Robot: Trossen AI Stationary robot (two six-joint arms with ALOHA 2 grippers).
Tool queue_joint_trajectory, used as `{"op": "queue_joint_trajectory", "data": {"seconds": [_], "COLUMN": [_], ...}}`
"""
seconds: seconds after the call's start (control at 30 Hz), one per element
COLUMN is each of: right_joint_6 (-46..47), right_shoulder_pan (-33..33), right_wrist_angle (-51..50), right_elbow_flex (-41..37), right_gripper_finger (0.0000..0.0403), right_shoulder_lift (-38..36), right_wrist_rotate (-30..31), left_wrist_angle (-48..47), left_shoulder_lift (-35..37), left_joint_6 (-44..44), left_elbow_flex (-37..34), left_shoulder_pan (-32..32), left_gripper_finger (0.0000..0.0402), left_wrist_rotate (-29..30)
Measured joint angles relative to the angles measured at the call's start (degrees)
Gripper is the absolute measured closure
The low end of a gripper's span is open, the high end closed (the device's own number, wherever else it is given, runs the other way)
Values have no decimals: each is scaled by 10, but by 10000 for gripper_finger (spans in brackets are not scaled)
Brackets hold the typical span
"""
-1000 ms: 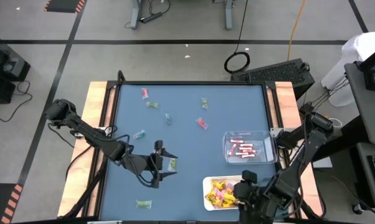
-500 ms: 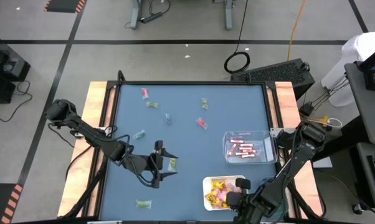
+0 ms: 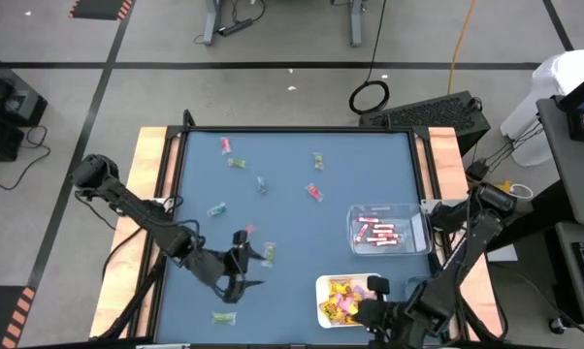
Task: Sort candy
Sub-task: Put the green gummy into the blue bin
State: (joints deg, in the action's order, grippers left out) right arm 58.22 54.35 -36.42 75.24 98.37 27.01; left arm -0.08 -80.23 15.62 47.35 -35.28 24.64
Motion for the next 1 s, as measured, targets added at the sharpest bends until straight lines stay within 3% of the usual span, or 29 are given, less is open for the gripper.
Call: {"op": "queue_joint_trajectory", "data": {"seconds": [0.2, 0.33, 0.67, 0.8, 1.0], "right_joint_6": [-66, -93, -127, -141, -159], "right_shoulder_pan": [22, 24, 22, 22, 19], "right_wrist_angle": [31, 35, 41, 42, 47], "right_elbow_flex": [0, 0, 0, 0, 0], "right_gripper_finger": [394, 394, 394, 394, 394], "right_shoulder_lift": [4, 7, 7, 7, 7], "right_wrist_rotate": [100, 134, 140, 140, 138], "left_wrist_angle": [-84, -114, -110, -109, -85], "left_shoulder_lift": [0, -20, -138, -156, -167], "left_joint_6": [121, 193, 313, 390, 411], "left_elbow_flex": [0, 0, 0, 0, 0], "left_shoulder_pan": [-96, -168, -250, -260, -285], "left_gripper_finger": [112, 112, 112, 110, 90], "left_wrist_rotate": [-4, 27, 42, 56, 73]}}
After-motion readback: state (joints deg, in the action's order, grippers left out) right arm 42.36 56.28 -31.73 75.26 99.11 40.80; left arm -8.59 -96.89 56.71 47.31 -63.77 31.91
